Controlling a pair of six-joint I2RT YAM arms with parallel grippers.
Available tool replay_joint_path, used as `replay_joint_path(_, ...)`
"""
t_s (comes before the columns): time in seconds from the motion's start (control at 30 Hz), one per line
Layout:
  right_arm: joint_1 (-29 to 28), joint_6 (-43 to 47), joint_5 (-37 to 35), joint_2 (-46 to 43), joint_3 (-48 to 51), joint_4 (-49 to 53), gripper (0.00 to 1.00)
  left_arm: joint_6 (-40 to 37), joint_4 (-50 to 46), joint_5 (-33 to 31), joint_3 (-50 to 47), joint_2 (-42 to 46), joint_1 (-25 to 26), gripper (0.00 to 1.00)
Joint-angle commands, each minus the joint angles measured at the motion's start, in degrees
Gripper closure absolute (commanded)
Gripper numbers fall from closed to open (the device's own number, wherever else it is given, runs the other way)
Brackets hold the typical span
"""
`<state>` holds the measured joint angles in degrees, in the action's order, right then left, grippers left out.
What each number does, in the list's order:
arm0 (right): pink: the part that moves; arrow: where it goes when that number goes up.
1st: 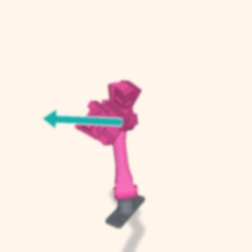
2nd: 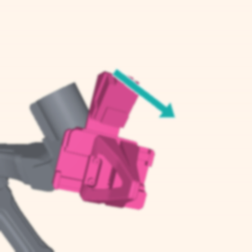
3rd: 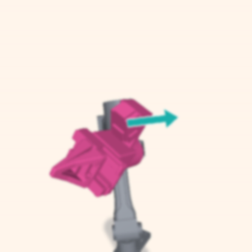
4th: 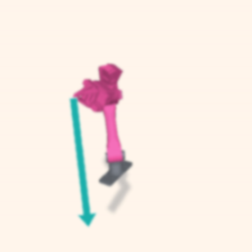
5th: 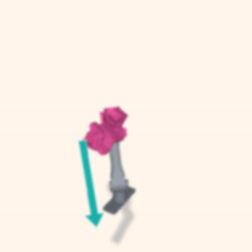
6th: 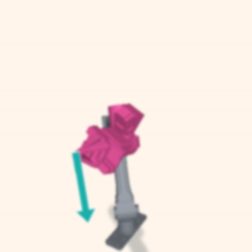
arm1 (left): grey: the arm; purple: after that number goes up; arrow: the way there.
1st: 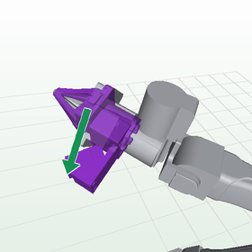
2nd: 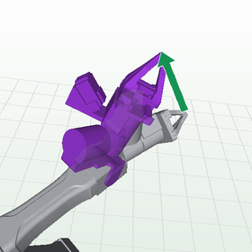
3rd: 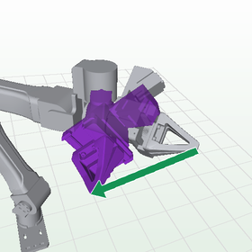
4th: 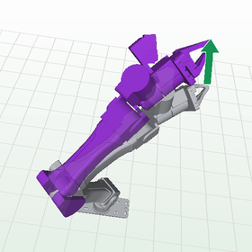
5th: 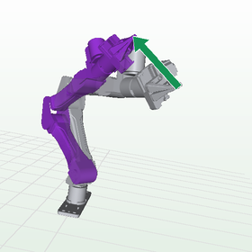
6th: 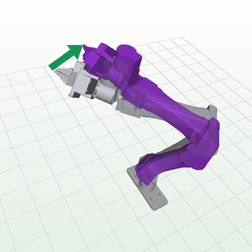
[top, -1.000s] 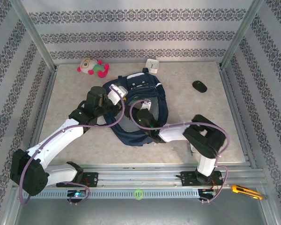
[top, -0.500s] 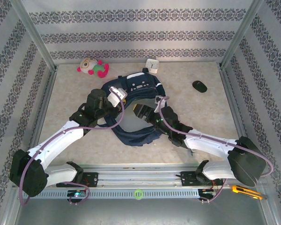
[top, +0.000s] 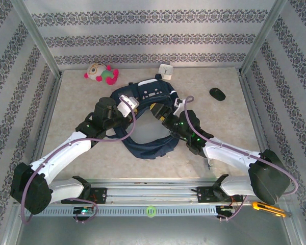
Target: Pack the student bag
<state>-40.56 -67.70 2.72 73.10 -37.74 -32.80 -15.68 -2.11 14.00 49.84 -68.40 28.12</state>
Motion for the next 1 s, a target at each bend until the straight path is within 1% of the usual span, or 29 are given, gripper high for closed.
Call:
replay_joint_path(0.0, 1.4, -2.4, 0.4, -0.3, -0.5, -1.7, 0.33, -1.8, 2.7, 3.1, -0.6, 0.7, 0.3, 1.00)
replay_joint_path(0.07, 2.2, -3.4, 0.2, 0.1, -0.4, -2.2, 0.42, -3.1, 1.9, 5.0, -0.8, 0.7, 0.4, 1.00)
replay_joint_path(0.23, 3.6, -4.4, 0.6, 0.5, 0.1, -4.0, 0.56, -5.4, -0.2, 7.4, -0.7, 1.0, 0.4, 1.00)
replay_joint_path(0.27, 3.8, -4.2, 0.8, 0.5, 0.1, -4.1, 0.63, -5.9, -0.7, 7.9, -0.7, 1.2, 0.4, 1.00)
replay_joint_path(0.33, 3.8, -3.6, 1.2, 0.6, 0.3, -4.6, 0.82, -6.9, -2.0, 9.0, -0.5, 1.6, 0.4, 0.98)
replay_joint_path(0.4, 3.9, -3.7, 0.9, 0.6, 0.6, -4.4, 0.88, -7.3, -3.1, 9.4, -0.2, 1.9, 0.4, 0.91)
replay_joint_path(0.53, 3.7, -3.7, 0.3, 0.4, 1.1, -4.5, 1.00, -4.7, -3.0, 9.4, 0.2, 3.1, 0.6, 0.70)
replay_joint_path(0.63, 3.5, -3.0, -0.5, 0.2, 1.0, -4.1, 1.00, -3.6, -2.1, 10.5, 0.3, 3.6, 1.4, 0.58)
replay_joint_path(0.73, 3.3, -2.4, -0.9, 0.3, 0.5, -3.7, 1.00, -5.2, -3.3, 10.9, 1.1, 3.3, 3.0, 0.45)
replay_joint_path(0.83, 2.9, -2.2, -1.0, 0.8, -0.2, -3.6, 1.00, -6.5, -4.1, 10.7, 1.4, 2.5, 4.4, 0.29)
replay_joint_path(0.97, 2.3, -2.1, -1.3, 1.8, -1.0, -3.5, 1.00, -6.1, -2.5, 10.2, 1.1, 0.5, 5.7, 0.20)
